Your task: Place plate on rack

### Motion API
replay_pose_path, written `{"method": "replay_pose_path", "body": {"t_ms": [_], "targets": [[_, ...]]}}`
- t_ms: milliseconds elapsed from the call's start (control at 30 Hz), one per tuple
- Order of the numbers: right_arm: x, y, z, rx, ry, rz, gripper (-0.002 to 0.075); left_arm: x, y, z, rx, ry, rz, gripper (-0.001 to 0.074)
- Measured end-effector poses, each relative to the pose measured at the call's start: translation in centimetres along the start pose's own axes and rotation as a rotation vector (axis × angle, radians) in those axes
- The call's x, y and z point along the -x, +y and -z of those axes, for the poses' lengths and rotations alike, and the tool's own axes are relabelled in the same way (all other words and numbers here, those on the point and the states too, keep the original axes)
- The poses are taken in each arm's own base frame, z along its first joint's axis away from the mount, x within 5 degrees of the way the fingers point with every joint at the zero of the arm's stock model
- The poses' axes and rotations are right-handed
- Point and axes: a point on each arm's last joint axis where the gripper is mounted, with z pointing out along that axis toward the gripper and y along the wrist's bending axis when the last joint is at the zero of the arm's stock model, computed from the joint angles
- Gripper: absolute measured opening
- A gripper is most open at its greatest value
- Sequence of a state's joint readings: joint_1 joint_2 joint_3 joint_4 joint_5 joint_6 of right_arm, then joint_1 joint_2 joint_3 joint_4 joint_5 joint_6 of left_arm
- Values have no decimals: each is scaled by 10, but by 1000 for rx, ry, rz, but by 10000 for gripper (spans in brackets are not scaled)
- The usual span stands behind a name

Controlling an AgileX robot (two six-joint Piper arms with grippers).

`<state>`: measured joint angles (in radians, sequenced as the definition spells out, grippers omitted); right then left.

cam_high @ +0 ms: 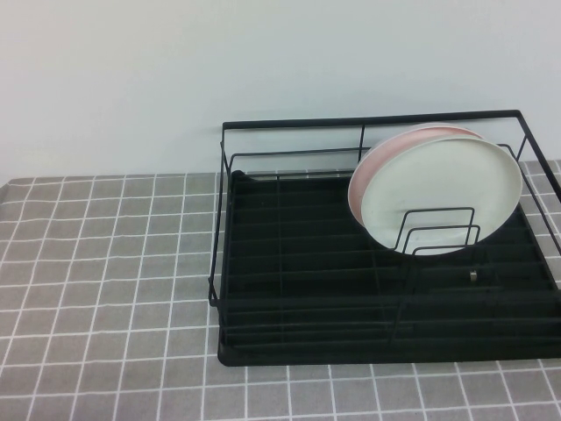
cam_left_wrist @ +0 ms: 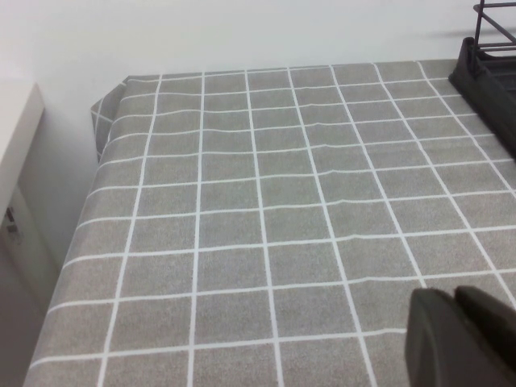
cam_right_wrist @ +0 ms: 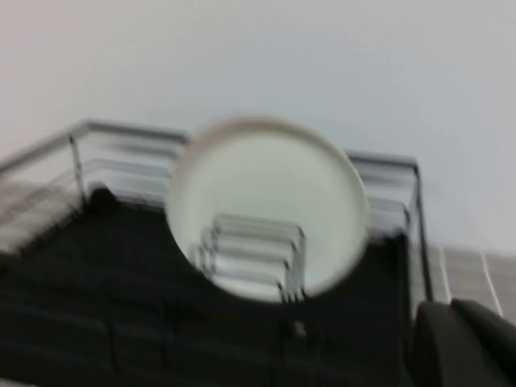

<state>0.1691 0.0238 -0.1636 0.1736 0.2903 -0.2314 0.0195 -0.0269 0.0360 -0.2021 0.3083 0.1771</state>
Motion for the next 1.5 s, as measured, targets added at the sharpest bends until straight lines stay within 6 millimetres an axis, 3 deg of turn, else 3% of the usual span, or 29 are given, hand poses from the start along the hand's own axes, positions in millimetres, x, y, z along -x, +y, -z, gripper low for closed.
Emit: {"method": "replay_pose_path", "body": {"t_ms": [133, 300, 500, 1500], "targets": [[-18, -4, 0, -56, 40, -22, 1, 0, 0, 0, 0, 0, 0, 0], [-66, -3, -9, -79, 152, -106, 1, 0, 0, 0, 0, -2, 0, 0], [-67, -6, -7, -105, 189, -17, 1, 0, 0, 0, 0, -3, 2, 0], [-67, -6, -8, -104, 193, -16, 0, 0, 0, 0, 0, -3, -3, 0]]}}
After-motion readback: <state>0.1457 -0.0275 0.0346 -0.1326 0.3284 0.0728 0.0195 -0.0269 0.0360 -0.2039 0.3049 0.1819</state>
